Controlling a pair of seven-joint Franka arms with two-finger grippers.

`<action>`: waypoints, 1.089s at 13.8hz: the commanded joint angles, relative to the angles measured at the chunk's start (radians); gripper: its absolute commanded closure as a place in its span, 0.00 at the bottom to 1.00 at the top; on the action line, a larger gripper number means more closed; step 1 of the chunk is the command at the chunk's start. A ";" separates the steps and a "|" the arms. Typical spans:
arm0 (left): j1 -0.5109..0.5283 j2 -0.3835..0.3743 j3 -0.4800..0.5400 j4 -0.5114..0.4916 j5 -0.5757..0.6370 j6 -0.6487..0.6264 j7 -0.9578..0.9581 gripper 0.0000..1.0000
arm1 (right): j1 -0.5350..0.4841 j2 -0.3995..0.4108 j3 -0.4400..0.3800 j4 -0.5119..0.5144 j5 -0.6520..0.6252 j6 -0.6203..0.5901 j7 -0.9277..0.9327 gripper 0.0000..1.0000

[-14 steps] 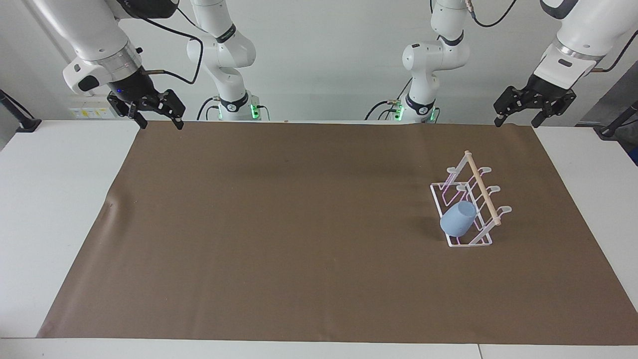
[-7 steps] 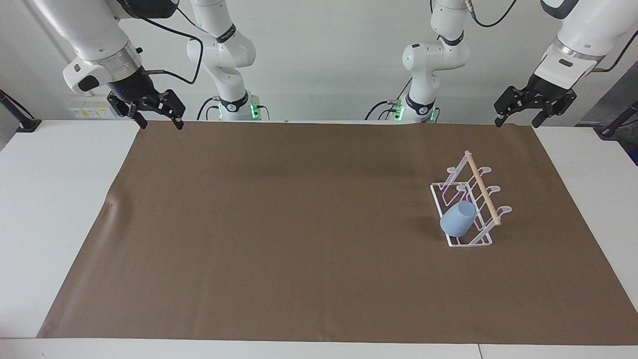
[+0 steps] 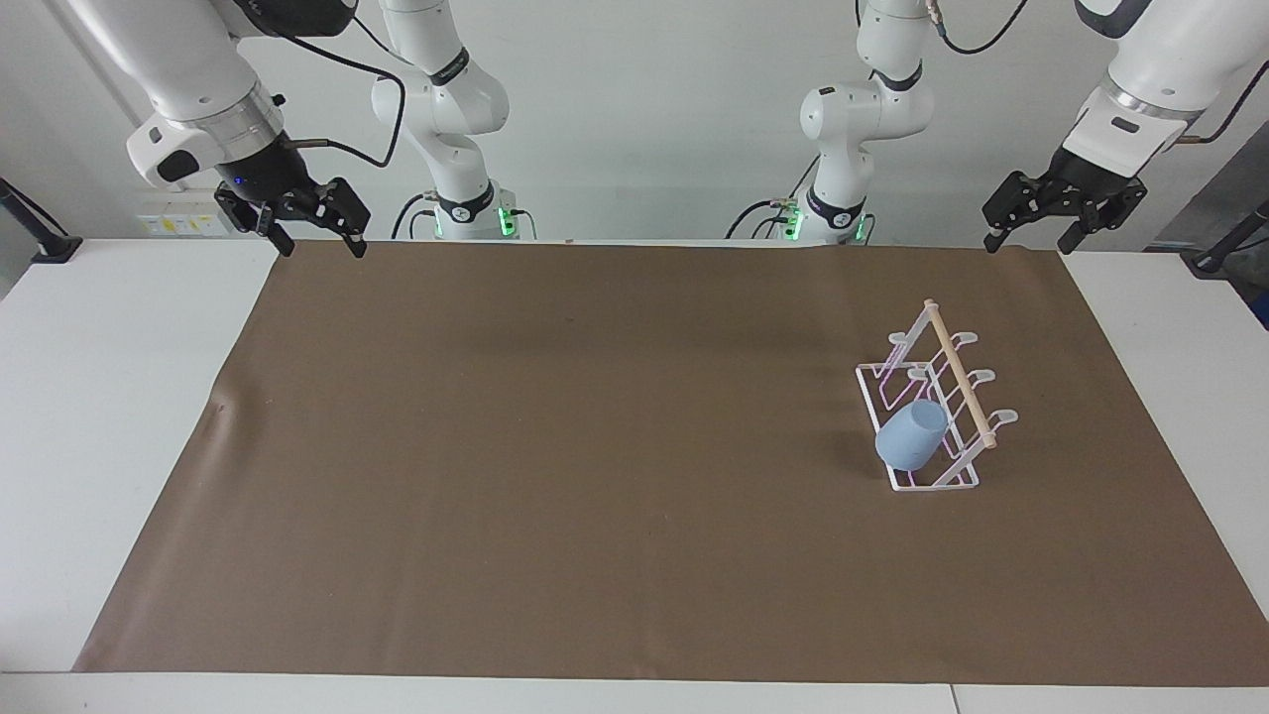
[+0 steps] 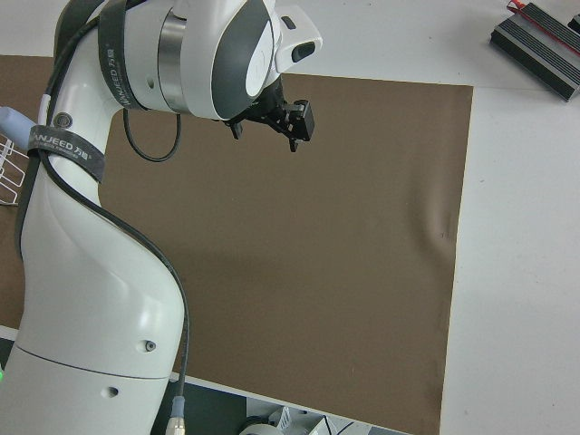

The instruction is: Hang cup on cup holder

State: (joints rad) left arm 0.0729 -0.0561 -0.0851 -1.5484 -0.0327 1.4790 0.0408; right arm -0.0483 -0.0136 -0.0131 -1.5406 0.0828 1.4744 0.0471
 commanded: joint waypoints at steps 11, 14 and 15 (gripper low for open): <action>-0.007 -0.007 0.011 -0.012 -0.012 0.001 0.001 0.00 | -0.050 -0.080 -0.008 -0.147 -0.123 0.230 -0.299 0.00; -0.007 -0.008 0.011 -0.015 -0.012 0.003 0.001 0.00 | -0.091 -0.080 -0.010 -0.151 -0.149 0.250 -0.306 0.00; -0.007 -0.008 0.011 -0.016 -0.012 0.003 0.001 0.00 | -0.094 -0.082 -0.008 -0.154 -0.153 0.250 -0.317 0.00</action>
State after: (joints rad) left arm 0.0729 -0.0559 -0.0834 -1.5512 -0.0327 1.4790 0.0408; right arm -0.1217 -0.0667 -0.0310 -1.6549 -0.0423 1.6974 -0.2354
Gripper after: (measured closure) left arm 0.000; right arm 0.000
